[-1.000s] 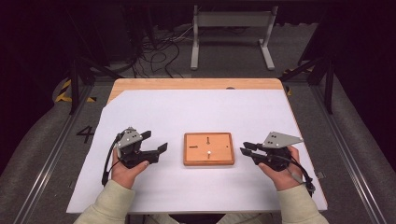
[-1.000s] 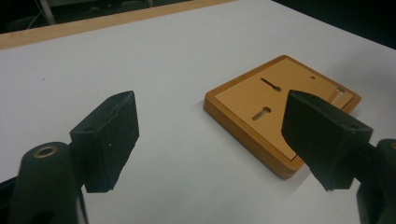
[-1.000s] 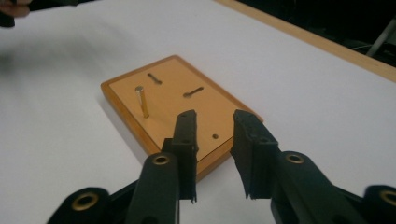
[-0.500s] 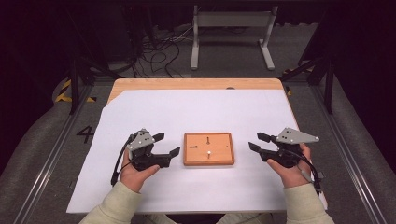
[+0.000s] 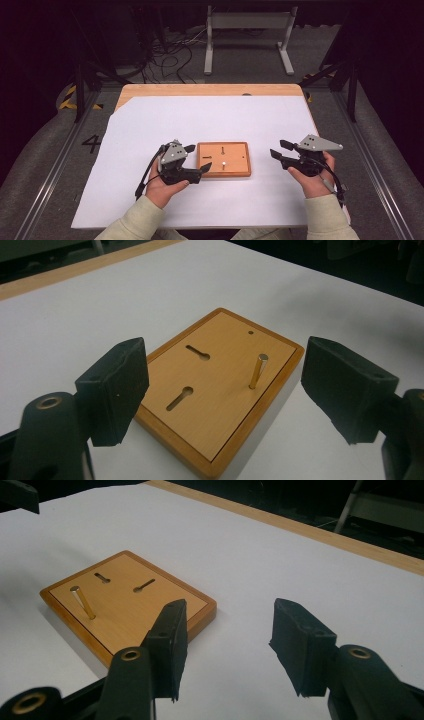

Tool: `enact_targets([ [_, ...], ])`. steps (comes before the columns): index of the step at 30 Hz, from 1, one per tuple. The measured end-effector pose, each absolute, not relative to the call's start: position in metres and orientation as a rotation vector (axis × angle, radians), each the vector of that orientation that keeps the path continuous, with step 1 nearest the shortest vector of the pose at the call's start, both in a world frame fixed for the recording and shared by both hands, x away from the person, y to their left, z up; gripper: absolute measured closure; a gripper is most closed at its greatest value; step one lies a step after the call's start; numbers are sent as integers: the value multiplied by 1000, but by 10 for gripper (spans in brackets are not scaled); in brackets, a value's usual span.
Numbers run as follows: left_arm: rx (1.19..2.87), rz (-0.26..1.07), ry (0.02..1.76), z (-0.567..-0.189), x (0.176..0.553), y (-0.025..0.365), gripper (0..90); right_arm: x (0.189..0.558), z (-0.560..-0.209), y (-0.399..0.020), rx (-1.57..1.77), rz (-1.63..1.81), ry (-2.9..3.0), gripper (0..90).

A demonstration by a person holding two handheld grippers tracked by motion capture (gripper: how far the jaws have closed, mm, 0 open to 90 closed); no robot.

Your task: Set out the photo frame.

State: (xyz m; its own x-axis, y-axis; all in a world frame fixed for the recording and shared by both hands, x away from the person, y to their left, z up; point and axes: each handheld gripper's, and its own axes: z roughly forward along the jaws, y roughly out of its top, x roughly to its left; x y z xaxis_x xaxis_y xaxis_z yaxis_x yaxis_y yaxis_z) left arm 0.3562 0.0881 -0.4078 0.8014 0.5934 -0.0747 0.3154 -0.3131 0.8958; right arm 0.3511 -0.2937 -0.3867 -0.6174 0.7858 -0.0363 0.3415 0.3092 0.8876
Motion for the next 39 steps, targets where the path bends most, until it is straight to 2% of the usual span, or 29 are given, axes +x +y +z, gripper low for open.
enact_targets([
  [11, 1944, 289, 678, -418, 370, 52, 214, 353, -387, -302, 1039, 1245, 2093, 500],
  [16, 1955, 247, 702, -425, 374, 46, 251, 352, -386, -305, 1049, 1262, 2085, 507],
  [21, 1967, 225, 722, -434, 377, 41, 432, 351, -386, -304, 1049, 1264, 2089, 511],
  [23, 2002, 234, 692, -438, 374, 36, 476, 352, -387, -304, 1050, 1260, 2093, 514],
  [35, 2095, 186, 677, -452, 373, 26, 571, 352, -389, -304, 1072, 1259, 2095, 513],
  [37, 2100, 136, 654, -453, 375, 26, 648, 352, -389, -304, 1073, 1262, 2096, 512],
  [39, 2108, 153, 650, -453, 375, 25, 690, 352, -390, -305, 1076, 1261, 2095, 511],
])
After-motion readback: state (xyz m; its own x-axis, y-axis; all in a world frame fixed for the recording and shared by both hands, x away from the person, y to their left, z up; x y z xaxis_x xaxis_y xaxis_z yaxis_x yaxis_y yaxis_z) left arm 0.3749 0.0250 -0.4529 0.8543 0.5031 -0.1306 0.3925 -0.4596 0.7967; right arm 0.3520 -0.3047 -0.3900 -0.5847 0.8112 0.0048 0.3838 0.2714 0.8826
